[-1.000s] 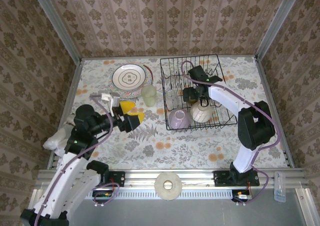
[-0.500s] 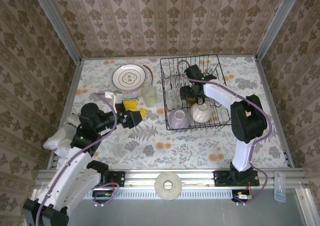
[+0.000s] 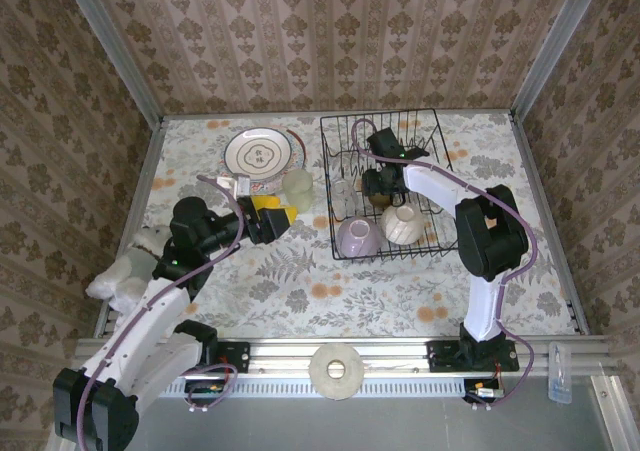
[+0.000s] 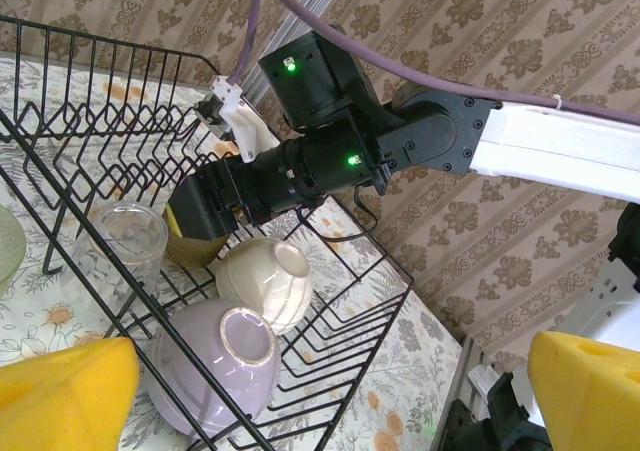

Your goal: Unload the mixed dishes from the dish rack

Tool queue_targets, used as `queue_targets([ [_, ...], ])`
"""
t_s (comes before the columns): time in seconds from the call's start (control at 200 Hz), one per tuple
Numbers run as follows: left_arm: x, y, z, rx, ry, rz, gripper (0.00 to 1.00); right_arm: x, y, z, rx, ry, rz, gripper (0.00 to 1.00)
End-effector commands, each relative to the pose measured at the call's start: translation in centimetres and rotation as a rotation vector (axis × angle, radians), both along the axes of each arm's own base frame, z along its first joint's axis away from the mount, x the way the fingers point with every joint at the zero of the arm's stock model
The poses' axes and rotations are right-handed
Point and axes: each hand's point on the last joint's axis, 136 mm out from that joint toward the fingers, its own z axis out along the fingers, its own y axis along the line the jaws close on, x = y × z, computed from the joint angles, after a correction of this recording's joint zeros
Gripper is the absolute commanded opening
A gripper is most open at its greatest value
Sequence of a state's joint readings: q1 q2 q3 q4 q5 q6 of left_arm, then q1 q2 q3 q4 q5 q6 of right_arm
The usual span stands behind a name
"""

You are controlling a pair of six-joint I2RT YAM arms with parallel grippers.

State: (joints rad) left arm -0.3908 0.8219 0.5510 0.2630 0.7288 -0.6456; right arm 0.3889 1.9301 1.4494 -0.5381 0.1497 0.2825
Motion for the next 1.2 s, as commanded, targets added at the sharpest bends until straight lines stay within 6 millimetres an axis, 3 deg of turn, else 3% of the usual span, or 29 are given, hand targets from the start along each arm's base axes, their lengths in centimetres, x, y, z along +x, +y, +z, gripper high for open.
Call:
queue_targets([
  [0.0,0.3,0.5,1.3,-0.025,-0.041,0.033,1.00,0.2,-0.1,0.6,0.006,-0.010,-0.001,0.57],
  [0.105,0.6,0.5,0.9,-0.034,-0.024,0.043,1.00,-0.2,-0.1,1.7,0.020,-0.027,0.001,0.49],
  [0.25,0.9,0.4,0.7,-0.042,-0.025,0.055,1.00,-0.9,-0.5,4.9,0.056,-0.090,-0.010,0.43],
  [0.375,0.7,-0.2,0.6,-0.035,-0.022,0.018,1.00,-1.6,-0.5,8.2,0.123,-0.167,-0.014,0.41],
  [0.635,1.2,-2.2,0.1,-0.014,-0.028,-0.040,1.00,-4.9,-0.6,12.7,0.359,-0.225,-0.002,0.38],
  [0.66,0.6,-3.1,0.0,-0.008,-0.030,-0.073,0.99,-5.2,-0.5,13.1,0.388,-0.232,0.004,0.38],
  [0.745,0.8,-4.2,0.0,-0.010,-0.029,-0.104,0.99,-6.1,-0.4,13.3,0.470,-0.223,0.006,0.38],
  [0.785,1.0,-4.7,0.0,-0.015,-0.027,-0.122,0.98,-6.9,-0.4,14.8,0.526,-0.248,0.018,0.38],
  [0.95,1.3,-7.1,0.3,-0.039,-0.023,-0.226,0.94,-8.7,-0.2,16.4,0.766,-0.268,0.057,0.39],
  [1.195,1.6,-10.4,0.3,-0.071,-0.032,-0.344,0.91,-10.0,0.9,16.9,1.030,-0.277,0.124,0.37],
])
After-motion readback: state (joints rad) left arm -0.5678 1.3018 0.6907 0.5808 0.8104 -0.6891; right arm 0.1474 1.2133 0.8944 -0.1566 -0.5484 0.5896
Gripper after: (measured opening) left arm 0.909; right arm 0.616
